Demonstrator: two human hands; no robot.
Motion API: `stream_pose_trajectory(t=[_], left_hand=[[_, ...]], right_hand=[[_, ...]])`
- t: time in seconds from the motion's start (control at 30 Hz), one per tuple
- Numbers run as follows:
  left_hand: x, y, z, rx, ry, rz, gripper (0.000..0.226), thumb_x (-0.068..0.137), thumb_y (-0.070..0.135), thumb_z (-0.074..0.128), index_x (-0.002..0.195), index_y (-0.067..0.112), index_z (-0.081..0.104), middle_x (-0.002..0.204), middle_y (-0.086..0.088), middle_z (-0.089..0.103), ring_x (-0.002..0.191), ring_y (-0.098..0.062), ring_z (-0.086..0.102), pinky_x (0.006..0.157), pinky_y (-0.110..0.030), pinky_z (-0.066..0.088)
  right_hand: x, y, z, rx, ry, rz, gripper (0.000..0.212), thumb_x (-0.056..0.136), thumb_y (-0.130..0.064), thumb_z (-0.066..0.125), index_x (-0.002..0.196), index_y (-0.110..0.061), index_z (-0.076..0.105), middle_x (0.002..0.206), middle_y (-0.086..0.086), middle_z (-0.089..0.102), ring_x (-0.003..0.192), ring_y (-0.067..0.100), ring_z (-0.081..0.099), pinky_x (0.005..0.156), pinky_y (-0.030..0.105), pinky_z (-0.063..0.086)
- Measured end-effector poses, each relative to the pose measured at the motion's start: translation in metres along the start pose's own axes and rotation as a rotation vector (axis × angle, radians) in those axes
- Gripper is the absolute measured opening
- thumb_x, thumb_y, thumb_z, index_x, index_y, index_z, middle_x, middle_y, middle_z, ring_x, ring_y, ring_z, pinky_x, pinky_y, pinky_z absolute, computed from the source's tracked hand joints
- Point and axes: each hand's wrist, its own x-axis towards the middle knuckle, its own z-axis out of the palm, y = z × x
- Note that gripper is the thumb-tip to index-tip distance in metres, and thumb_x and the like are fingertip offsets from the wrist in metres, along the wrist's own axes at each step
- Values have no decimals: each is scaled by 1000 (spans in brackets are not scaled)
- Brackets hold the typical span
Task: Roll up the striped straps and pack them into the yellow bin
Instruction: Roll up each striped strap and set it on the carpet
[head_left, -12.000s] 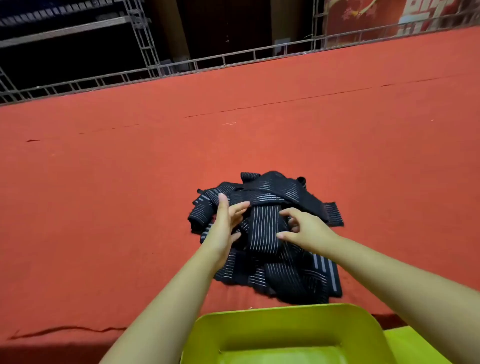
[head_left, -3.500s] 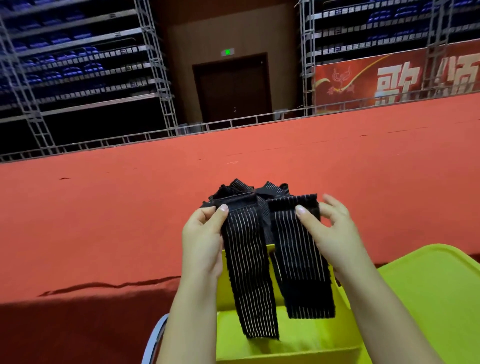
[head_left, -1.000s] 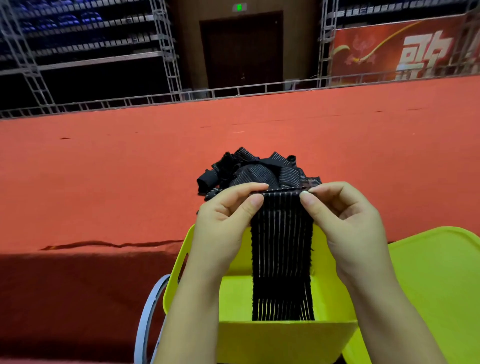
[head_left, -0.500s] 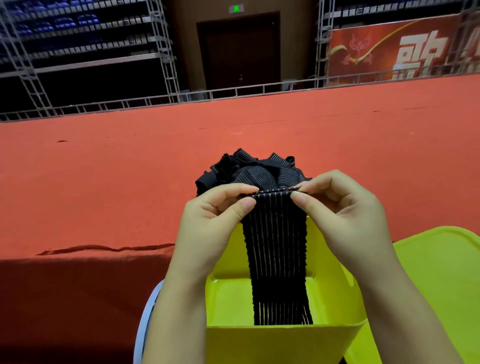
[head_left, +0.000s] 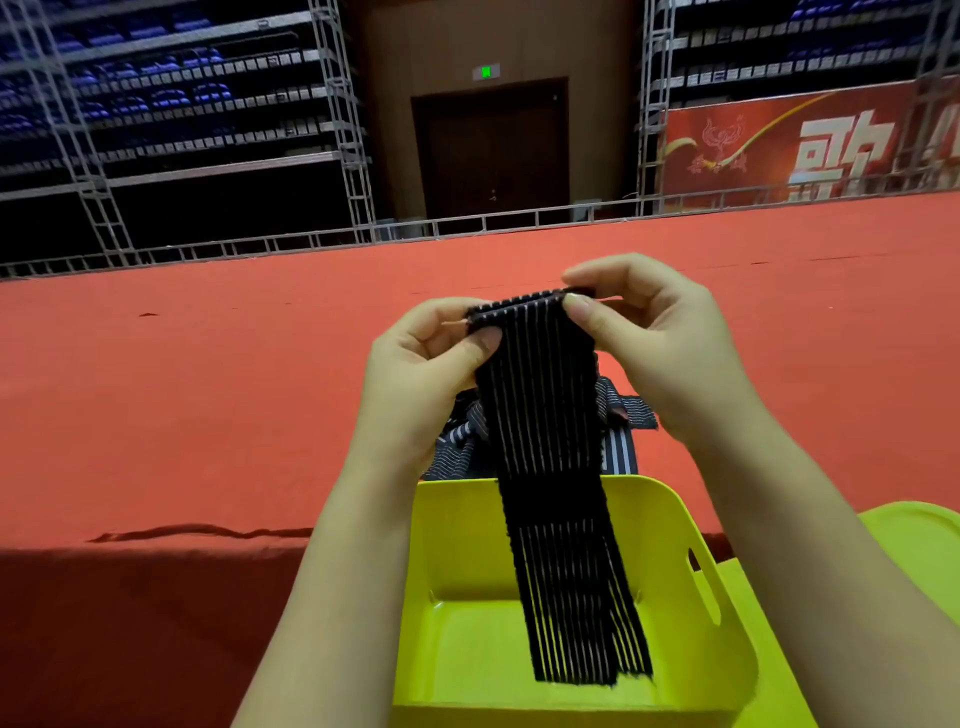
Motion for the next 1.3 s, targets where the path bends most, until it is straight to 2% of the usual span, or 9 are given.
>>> stream_pose_trajectory(t=[0.1,0.23,0.33,0.43,0.57,0.87,1.0,1.17,1.3], left_hand=[[2,8,4,-14,7,16,22,89,-5,59,86,16,65,74,4,73,72,-12,69,66,-32,58],[-19,3,1,-80,-19,-30,11,83,12,62,92,17,67,75,1,73,71,-14,70,59,-27,56],[-42,-14,-3,-93,35,-91,13,75,18,63,87,16,67,75,0,73,69,-14,68,55,-26,55],[-60,-29,-6,-35,43,-163,10,76,10,64,83,16,67,71,3,71,66,-8,65,54,-21,52],[-74,-34,-7,22,0,-244,23,81,1,64,72,21,72,68,3,70,63,-7,63,54,-22,50],[-81,-27,-8,-102,-118,-362,17,76,32,68,91,35,76,80,2,69,66,-14,65,58,-27,54],[-81,-28,-6,-137,-80,-380,21,73,29,61,84,31,78,84,1,74,71,-12,69,60,-24,55],[-78,-31,-11,-181,-90,-374,17,76,15,68,86,23,79,88,-4,75,78,-13,70,63,-22,53],[-77,-36,-9,-194,-72,-339,25,72,9,59,82,21,79,78,-1,73,75,-10,68,64,-20,53]], right_hand=[[6,-3,-1,-42,-80,3,20,88,-7,64,99,-24,68,93,-1,71,86,15,67,81,31,56],[-7,0,0,80,-91,53,23,87,-3,64,95,-23,71,89,0,72,87,18,68,81,34,57],[-33,14,3,214,-111,159,31,87,-1,62,92,-29,74,83,1,70,82,12,67,73,27,54],[-64,29,8,251,-92,248,30,87,5,60,85,-22,73,77,-1,70,71,5,63,62,15,47],[-86,36,7,288,-59,341,26,86,8,57,86,-15,68,71,-5,68,66,0,59,56,12,44],[-92,29,5,80,-7,191,34,84,7,62,82,-26,70,81,-13,70,80,-1,64,75,10,46],[-94,31,5,80,-12,212,32,83,4,64,84,-27,71,85,-11,71,80,1,63,75,13,47],[-96,32,0,272,-48,384,22,73,-21,66,92,-23,76,94,2,74,83,8,65,71,21,52],[-94,30,1,292,-2,391,23,71,-18,65,92,-16,75,96,-4,74,83,5,66,67,16,51]])
